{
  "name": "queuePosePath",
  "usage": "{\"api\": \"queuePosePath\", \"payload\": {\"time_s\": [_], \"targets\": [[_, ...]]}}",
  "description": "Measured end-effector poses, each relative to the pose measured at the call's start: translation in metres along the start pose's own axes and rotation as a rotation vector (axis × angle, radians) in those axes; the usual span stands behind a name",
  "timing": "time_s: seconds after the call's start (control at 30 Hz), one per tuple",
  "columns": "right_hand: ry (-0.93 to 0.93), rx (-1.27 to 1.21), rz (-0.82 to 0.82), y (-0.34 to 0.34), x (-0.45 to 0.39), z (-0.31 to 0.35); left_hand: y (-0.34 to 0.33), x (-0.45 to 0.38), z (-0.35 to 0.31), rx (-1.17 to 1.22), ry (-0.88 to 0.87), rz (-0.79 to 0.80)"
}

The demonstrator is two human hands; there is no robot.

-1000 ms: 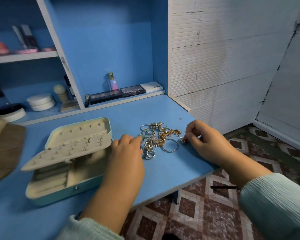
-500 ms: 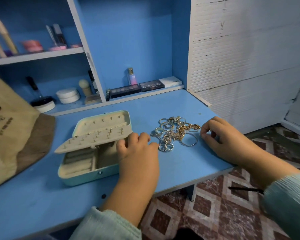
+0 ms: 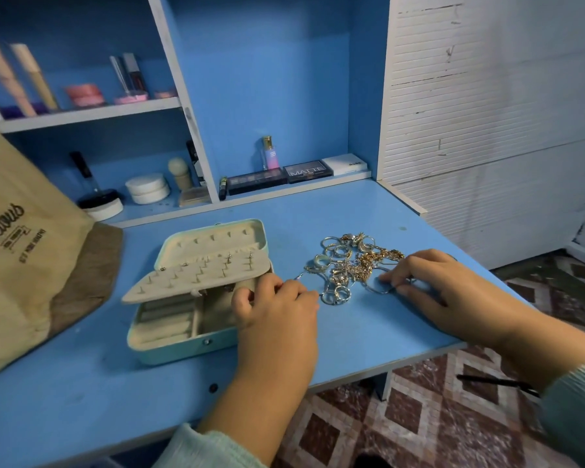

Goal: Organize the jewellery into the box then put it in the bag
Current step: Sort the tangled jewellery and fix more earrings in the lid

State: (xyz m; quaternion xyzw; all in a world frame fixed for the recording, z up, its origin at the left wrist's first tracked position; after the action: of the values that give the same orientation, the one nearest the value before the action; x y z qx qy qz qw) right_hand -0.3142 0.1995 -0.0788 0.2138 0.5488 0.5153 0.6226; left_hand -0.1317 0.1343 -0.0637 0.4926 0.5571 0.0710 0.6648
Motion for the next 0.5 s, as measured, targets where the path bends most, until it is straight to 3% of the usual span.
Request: {"api": "queuePosePath", "payload": {"time_s": [0.5], "targets": [[0.022,0.042,-0.084,0.0079,0.0025,0.0055,0.0004,0.0003,-0.0022,-0.003,-0.035,-0.008]]}}
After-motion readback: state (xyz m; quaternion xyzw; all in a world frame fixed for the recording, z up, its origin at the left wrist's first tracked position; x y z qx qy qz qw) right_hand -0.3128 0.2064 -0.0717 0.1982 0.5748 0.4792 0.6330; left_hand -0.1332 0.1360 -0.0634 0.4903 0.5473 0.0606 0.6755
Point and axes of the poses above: each hand's wrist, its own x-axis away from the middle knuckle, its own y-axis out of the back of the hand, z = x × y, the point moved 8 cm from there along -x, towards the middle knuckle, and after that the axes turned 11 degrees about y, right-handed, at the moved point
